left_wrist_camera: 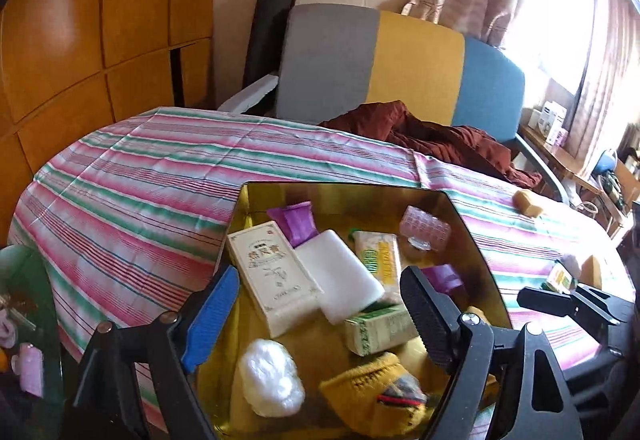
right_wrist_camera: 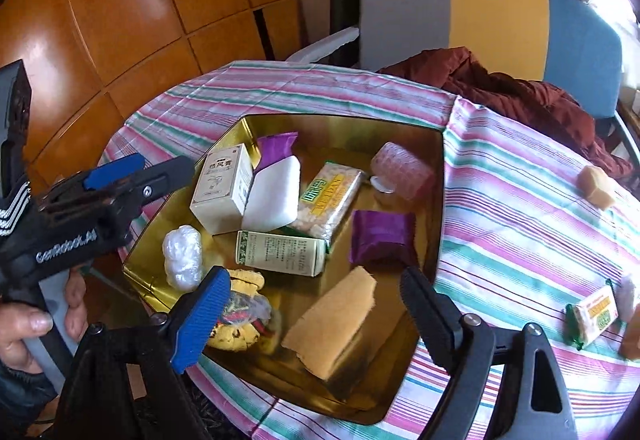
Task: Organize objects
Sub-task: 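Open both grippers to drop the purple packet and green box into the tray, then move both grippers back toward the yellow sponge, white bag and snack bag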
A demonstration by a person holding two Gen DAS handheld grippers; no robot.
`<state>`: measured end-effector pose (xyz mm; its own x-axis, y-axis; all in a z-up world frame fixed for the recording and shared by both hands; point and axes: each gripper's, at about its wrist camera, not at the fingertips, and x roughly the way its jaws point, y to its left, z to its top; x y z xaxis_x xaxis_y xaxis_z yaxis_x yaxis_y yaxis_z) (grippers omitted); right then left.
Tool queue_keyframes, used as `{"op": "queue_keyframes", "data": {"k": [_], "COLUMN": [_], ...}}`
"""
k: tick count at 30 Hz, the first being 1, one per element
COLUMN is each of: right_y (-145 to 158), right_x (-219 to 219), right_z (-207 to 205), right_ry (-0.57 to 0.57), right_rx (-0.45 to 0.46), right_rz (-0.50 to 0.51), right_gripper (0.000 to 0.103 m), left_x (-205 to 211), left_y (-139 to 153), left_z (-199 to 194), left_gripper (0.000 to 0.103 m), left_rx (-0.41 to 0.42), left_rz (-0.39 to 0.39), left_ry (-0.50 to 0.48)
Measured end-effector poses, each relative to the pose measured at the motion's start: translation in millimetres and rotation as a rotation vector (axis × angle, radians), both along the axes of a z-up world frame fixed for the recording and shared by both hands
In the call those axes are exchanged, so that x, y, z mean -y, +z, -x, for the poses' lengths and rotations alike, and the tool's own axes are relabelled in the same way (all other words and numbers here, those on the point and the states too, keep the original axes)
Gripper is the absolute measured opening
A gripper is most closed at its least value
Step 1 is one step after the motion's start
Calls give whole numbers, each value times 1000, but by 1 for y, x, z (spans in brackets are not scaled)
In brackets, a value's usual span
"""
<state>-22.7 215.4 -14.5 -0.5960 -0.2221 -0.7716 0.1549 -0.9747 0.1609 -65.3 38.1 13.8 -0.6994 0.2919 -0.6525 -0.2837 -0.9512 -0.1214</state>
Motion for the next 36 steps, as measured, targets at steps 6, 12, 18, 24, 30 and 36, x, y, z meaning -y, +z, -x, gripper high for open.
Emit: {"op": "queue_keyframes", "data": {"k": [6, 12, 18, 24, 30, 36], "right_y": [3, 4, 1, 0, 5, 13], "right_x": [-13, -35, -70, -112, -162, -226], "right_z": [-11, -18, -27, -38, -53, -76], "right_ry": [-27, -97, -181, -288, -425, -600], "right_rx": [-5, -4, 1, 4, 9, 8], "right_rz": [-7, -3, 18, 16, -12, -4], "right_gripper": [89, 89, 89, 89, 89, 89], "left_x": [-18, -33, -52, -72, -92, -118], "left_y": [9, 12, 7, 4, 8, 11], "left_z": [-15, -23, -27, -34, -38, -37], "left_gripper": [85, 85, 85, 85, 86, 86], "left_rx": [-43, -32, -17, -15, -25, -20], "left_rz": [28, 25, 49, 82, 84, 90], "left_ry": [-52, -104, -153, -207, -265, -333]}}
